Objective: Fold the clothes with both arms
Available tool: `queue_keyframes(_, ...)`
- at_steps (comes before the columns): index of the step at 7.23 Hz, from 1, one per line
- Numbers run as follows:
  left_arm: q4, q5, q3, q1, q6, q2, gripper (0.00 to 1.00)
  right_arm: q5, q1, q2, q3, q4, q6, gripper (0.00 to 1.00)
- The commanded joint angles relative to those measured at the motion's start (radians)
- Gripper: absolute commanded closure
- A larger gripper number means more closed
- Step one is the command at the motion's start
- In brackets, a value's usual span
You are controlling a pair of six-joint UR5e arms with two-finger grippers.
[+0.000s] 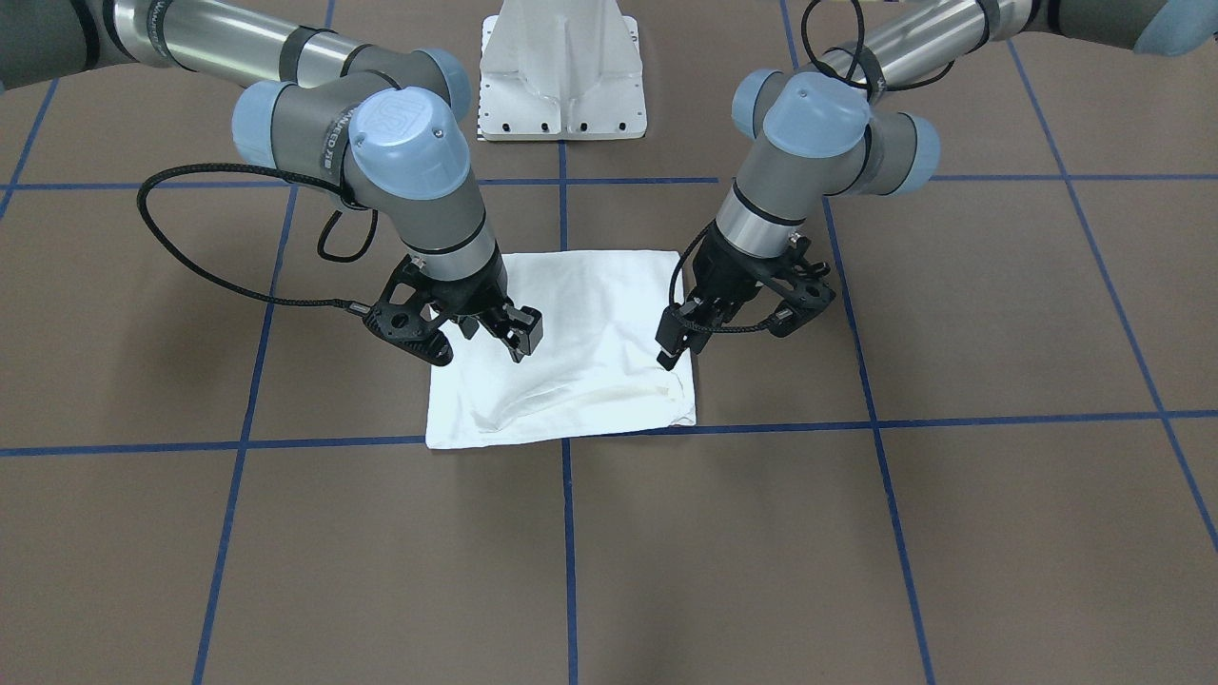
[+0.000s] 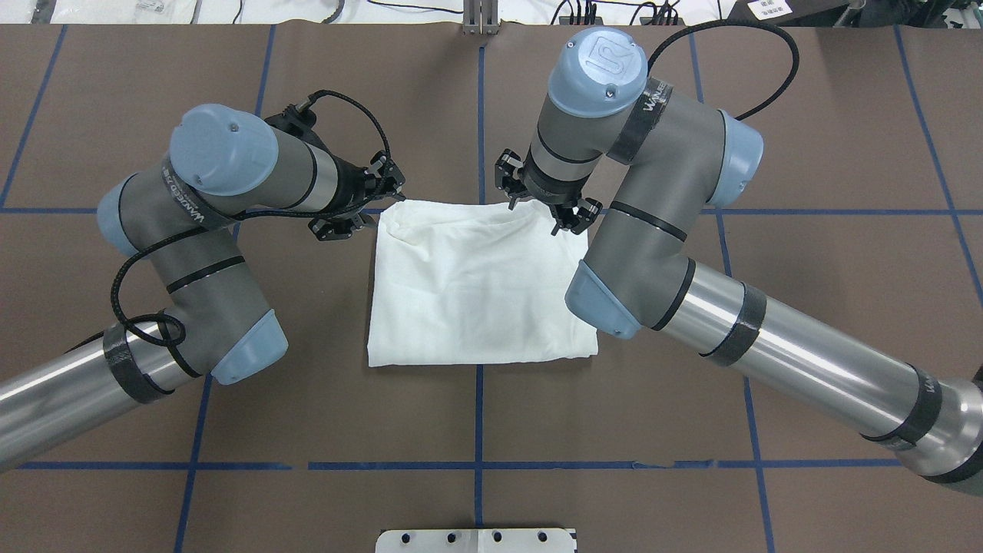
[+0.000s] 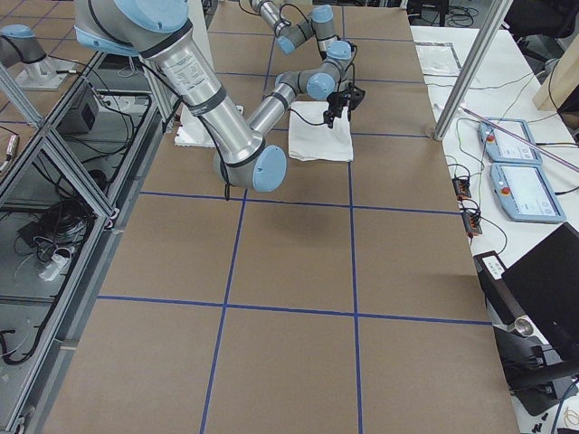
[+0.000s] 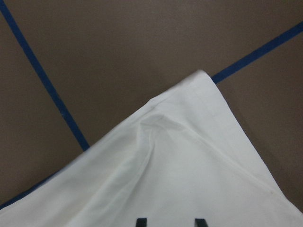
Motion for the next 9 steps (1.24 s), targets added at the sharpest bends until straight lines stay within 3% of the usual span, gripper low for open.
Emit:
queue_keyframes(1, 0.004, -0.002, -0.001, -0.022, 0.003, 0.006, 0.01, 0.021, 0.02, -0.005, 0.002, 0.003, -0.005, 0.0)
queue_keyframes(3, 0.006, -0.009, -0.018, -0.063, 0.09, 0.039, 0.01, 0.026, 0.105, -0.035, 0.011, 0.0, -0.125, 0.0)
queue_keyframes(6, 0.006, -0.151, -0.035, -0.272, 0.547, 0.162, 0.01, 0.029, 0.283, -0.181, 0.049, -0.007, -0.504, 0.0)
queue_keyframes(7, 0.006, -0.21, -0.056, -0.378, 0.743, 0.219, 0.01, 0.058, 0.363, -0.213, 0.048, -0.013, -0.616, 0.0)
queue_keyframes(9, 0.041, -0.224, -0.063, -0.542, 1.119, 0.311, 0.01, 0.166, 0.548, -0.334, 0.04, -0.017, -0.948, 0.0)
